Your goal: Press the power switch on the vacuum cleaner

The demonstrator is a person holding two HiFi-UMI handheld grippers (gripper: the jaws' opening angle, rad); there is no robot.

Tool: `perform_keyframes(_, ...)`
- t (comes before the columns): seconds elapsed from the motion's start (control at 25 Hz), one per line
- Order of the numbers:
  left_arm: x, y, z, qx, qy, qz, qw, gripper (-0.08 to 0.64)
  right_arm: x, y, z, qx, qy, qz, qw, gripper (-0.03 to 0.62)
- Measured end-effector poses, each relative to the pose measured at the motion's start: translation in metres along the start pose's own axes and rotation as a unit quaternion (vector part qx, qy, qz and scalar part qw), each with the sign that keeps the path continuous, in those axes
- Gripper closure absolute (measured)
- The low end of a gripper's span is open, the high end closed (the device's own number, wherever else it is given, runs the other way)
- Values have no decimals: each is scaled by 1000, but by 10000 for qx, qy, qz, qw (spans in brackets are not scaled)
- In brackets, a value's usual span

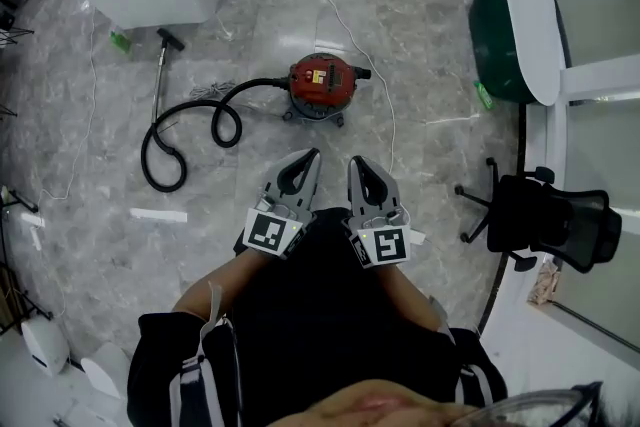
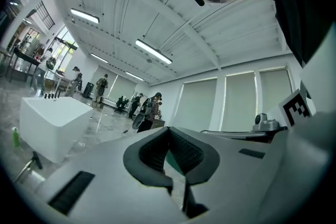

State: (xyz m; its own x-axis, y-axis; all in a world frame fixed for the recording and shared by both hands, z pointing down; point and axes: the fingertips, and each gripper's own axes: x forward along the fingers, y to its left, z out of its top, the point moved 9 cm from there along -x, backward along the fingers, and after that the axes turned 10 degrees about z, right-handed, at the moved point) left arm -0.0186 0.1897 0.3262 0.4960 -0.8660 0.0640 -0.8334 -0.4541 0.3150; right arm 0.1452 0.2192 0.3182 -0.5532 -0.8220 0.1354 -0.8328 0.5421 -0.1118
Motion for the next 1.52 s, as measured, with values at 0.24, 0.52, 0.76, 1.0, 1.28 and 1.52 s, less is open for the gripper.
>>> perform_keyframes(0.24, 13, 15, -1, -125, 213, 196, 9995, 541, 20, -15, 1, 142, 51, 13, 9999, 574)
perform_keyframes(0.52, 54, 16, 10, -39, 95, 420, 9991, 541, 46, -44, 8, 294, 10, 407, 9987, 574)
perform_keyframes(0.76, 90, 1, 9, -5, 283, 659, 9974, 541, 64, -79, 9, 614, 234, 788, 9947, 574)
perform_keyframes(1.0, 109, 0, 1, 26, 169, 758, 9970, 541, 82, -107, -2, 645, 503, 1207, 9893, 574)
perform_keyframes(1.28, 124, 10, -1, -96, 31, 1215, 9925, 541, 119, -123, -17, 518, 905, 1694, 9800, 574)
perform_keyframes(1.52, 123, 25, -6, -332, 47, 1713, 9847, 541, 163, -130, -35, -15, 1421, 2139, 9665, 574)
